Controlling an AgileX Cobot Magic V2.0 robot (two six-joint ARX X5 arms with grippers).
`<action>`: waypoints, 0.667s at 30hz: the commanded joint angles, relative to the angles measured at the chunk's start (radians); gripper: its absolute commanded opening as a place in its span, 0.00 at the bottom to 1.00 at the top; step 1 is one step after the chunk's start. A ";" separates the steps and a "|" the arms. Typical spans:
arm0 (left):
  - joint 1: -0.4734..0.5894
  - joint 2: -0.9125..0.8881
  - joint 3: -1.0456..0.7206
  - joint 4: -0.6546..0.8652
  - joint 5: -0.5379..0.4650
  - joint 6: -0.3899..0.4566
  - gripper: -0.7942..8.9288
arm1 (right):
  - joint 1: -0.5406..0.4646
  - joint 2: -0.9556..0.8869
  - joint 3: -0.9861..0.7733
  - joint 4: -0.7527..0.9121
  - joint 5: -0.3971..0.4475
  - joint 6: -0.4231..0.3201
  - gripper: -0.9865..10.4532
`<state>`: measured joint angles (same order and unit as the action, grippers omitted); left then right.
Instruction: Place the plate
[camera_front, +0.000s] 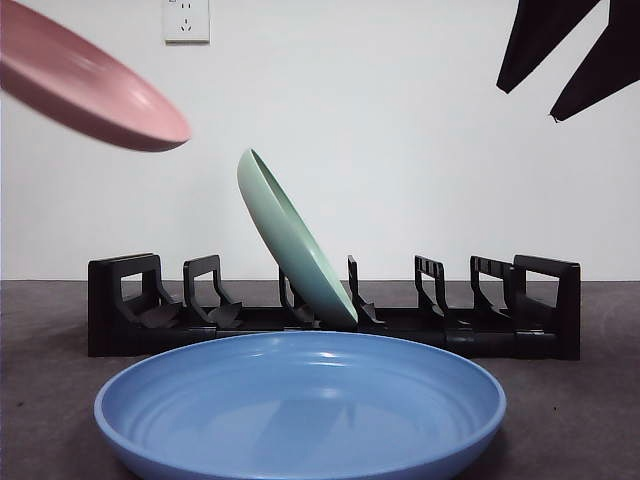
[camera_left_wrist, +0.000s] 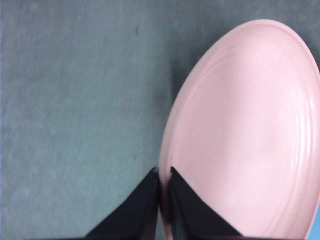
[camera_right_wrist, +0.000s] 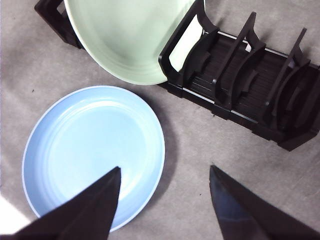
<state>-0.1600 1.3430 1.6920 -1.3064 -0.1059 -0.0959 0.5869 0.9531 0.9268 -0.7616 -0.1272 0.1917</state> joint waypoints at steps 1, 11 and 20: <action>0.012 -0.090 -0.085 0.025 0.037 0.006 0.10 | 0.006 0.005 0.005 0.005 0.005 -0.017 0.33; 0.027 -0.453 -0.519 0.130 0.213 -0.186 0.10 | 0.006 0.005 0.005 0.007 0.005 -0.024 0.33; -0.072 -0.624 -0.852 0.204 0.279 -0.417 0.10 | 0.006 0.005 0.005 0.006 0.004 -0.028 0.33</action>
<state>-0.2207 0.7174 0.8505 -1.1343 0.1604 -0.4309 0.5869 0.9531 0.9268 -0.7612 -0.1272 0.1787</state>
